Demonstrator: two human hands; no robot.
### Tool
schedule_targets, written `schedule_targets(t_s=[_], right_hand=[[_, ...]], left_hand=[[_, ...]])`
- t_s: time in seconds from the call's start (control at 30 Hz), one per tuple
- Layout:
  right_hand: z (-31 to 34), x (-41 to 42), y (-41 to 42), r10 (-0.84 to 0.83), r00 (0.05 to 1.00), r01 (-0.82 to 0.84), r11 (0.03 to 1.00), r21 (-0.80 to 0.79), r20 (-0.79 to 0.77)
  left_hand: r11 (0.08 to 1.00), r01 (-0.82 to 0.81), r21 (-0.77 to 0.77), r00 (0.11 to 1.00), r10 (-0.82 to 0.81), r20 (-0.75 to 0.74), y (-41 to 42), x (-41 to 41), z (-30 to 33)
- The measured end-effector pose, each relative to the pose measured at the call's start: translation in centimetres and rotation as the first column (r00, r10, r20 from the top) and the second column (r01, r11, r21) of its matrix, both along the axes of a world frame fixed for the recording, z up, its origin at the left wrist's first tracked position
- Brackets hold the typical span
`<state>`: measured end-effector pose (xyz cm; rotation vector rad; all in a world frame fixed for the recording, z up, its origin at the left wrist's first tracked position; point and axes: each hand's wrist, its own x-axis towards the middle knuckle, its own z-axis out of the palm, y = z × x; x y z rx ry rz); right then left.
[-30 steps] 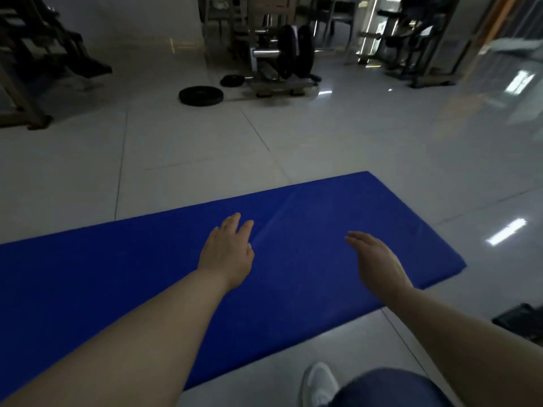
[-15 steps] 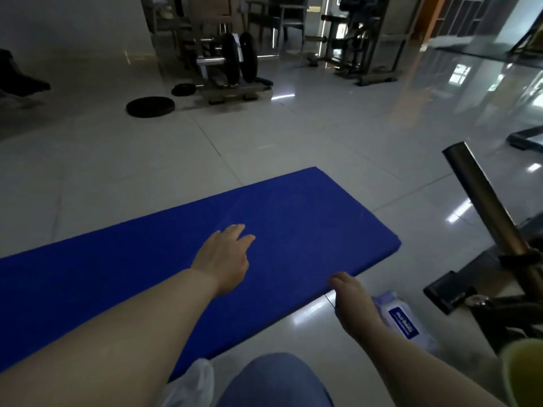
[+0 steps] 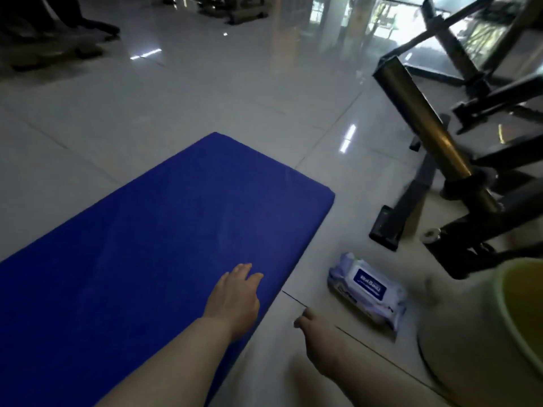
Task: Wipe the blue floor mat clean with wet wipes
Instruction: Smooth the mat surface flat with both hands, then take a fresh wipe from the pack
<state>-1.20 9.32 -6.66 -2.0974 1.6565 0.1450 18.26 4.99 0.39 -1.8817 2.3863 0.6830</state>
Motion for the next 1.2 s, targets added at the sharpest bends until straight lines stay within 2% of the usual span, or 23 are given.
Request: schedule_targets(t_s=[0.07, 0.17, 0.23, 0.37, 0.47, 0.57, 0.6, 0.67, 0.7, 0.8, 0.9, 1.0, 1.1, 1.2], right_hand=[[-1.7, 0.1, 0.0, -0.003, 1.0, 0.003, 0.999, 0.041, -0.012], [-4.9, 1.4, -0.3, -0.082, 0.995, 0.086, 0.993, -0.075, 0.058], [-6.6, 2.3, -0.2, -0.125, 0.988, 0.13, 0.99, -0.058, 0.09], [-10.8, 3.1, 0.6, -0.104, 0.994, 0.105, 0.994, 0.028, -0.008], [-12.7, 3.0, 1.1, -0.182, 0.983, 0.18, 0.976, 0.121, 0.007], [-11.5, 2.6, 0.6, -0.181, 0.982, 0.188, 0.959, 0.21, -0.054], [-10.5, 1.9, 0.1, -0.179, 0.984, 0.18, 0.95, 0.257, -0.028], [-9.3, 0.1, -0.8, -0.119, 0.987, 0.091, 0.968, 0.236, 0.108], [-8.6, -0.7, -1.0, -0.147, 0.976, 0.113, 0.973, 0.199, 0.161], [-5.9, -3.9, -0.9, -0.389, 0.868, 0.358, 0.921, 0.152, 0.309], [-4.4, -7.3, -0.9, -0.502, 0.819, 0.518, 0.855, 0.02, 0.278], [-4.0, -10.5, -1.0, -0.584, 0.78, 0.61, 0.789, -0.067, 0.227], [-4.2, -12.5, -0.7, -0.623, 0.767, 0.639, 0.763, -0.094, 0.153], [-4.4, -13.5, -1.0, -0.69, 0.706, 0.705, 0.706, -0.07, 0.16]], left_hand=[[0.999, 0.044, 0.012, 0.999, -0.044, -0.03, -0.7, -1.0, -2.1], [0.997, 0.069, 0.042, 0.995, -0.066, -0.068, -1.3, -1.6, -5.1], [0.994, 0.082, 0.066, 0.994, -0.076, -0.082, -1.7, -1.9, -6.5], [0.992, 0.106, 0.075, 0.988, -0.097, -0.12, -2.8, -3.1, -8.2], [0.986, 0.144, 0.08, 0.983, -0.134, -0.124, -3.9, -4.3, -9.4], [0.978, 0.188, 0.088, 0.977, -0.177, -0.118, -5.0, -6.0, -10.7], [0.975, 0.204, 0.087, 0.974, -0.193, -0.116, -5.2, -6.8, -10.9], [0.97, 0.235, 0.064, 0.966, -0.226, -0.128, -5.6, -8.4, -11.1], [0.966, 0.253, 0.045, 0.96, -0.245, -0.134, -5.9, -9.2, -11.2], [0.942, 0.336, -0.025, 0.932, -0.336, -0.136, -6.8, -11.8, -10.7], [0.896, 0.44, -0.057, 0.882, -0.443, -0.162, -7.8, -15.2, -9.9], [0.827, 0.559, -0.063, 0.82, -0.562, -0.102, -8.2, -18.8, -9.7], [0.793, 0.606, -0.066, 0.79, -0.61, -0.071, -7.8, -20.9, -9.3], [0.781, 0.62, -0.078, 0.78, -0.624, -0.05, -7.3, -21.3, -8.9]])
